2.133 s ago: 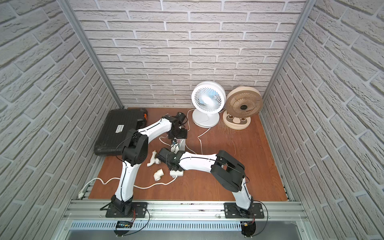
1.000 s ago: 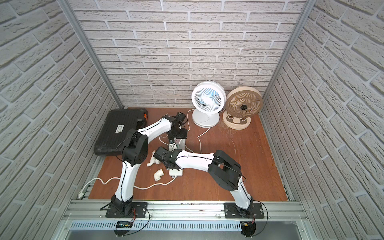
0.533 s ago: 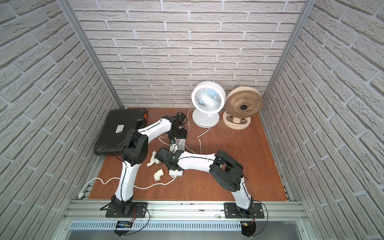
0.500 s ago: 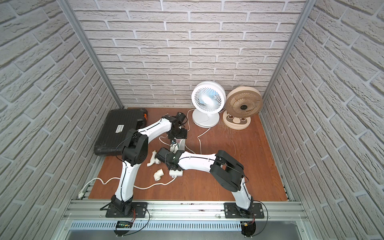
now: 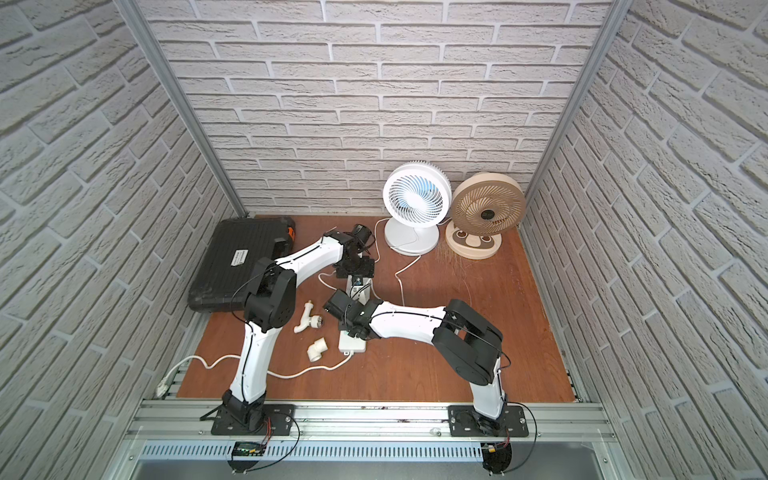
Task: Unplug the desk fan from the power strip
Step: Remove the plug from the socket.
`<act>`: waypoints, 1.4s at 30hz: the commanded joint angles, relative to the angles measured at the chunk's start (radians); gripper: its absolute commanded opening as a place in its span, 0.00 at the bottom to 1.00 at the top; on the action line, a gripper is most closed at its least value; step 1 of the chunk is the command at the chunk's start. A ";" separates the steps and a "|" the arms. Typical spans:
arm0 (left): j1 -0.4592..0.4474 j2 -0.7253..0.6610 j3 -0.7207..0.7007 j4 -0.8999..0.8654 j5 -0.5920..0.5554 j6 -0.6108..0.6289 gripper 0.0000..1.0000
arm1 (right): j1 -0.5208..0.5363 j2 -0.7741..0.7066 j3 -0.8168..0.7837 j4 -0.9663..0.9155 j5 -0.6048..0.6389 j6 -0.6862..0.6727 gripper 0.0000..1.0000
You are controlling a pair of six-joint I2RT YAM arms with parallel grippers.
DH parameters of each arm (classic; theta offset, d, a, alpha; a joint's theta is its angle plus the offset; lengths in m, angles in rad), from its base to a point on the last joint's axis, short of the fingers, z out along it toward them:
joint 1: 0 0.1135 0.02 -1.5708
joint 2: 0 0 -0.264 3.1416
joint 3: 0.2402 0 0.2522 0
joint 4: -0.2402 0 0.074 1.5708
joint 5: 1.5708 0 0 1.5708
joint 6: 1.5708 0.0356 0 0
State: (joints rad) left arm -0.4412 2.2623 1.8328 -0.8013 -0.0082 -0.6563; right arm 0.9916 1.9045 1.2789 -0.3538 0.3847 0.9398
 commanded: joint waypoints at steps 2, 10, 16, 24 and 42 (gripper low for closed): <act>0.040 0.073 -0.061 -0.059 -0.036 -0.011 0.00 | -0.001 -0.026 0.010 -0.019 0.001 0.008 0.03; 0.040 0.078 -0.059 -0.058 -0.032 -0.013 0.00 | 0.030 0.015 0.103 -0.115 0.090 -0.038 0.03; 0.040 0.076 -0.061 -0.059 -0.035 -0.011 0.00 | 0.051 0.060 0.177 -0.166 0.129 -0.065 0.03; 0.040 0.071 -0.060 -0.060 -0.034 -0.010 0.00 | 0.055 0.045 0.168 -0.153 0.129 -0.076 0.03; 0.039 0.053 -0.082 -0.048 -0.036 -0.011 0.00 | 0.001 -0.156 -0.061 -0.098 0.161 -0.064 0.03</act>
State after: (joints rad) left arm -0.4412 2.2513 1.8133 -0.7837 -0.0082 -0.6559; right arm 1.0229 1.8099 1.2621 -0.4740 0.5072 0.8753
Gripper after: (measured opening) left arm 0.849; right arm 0.172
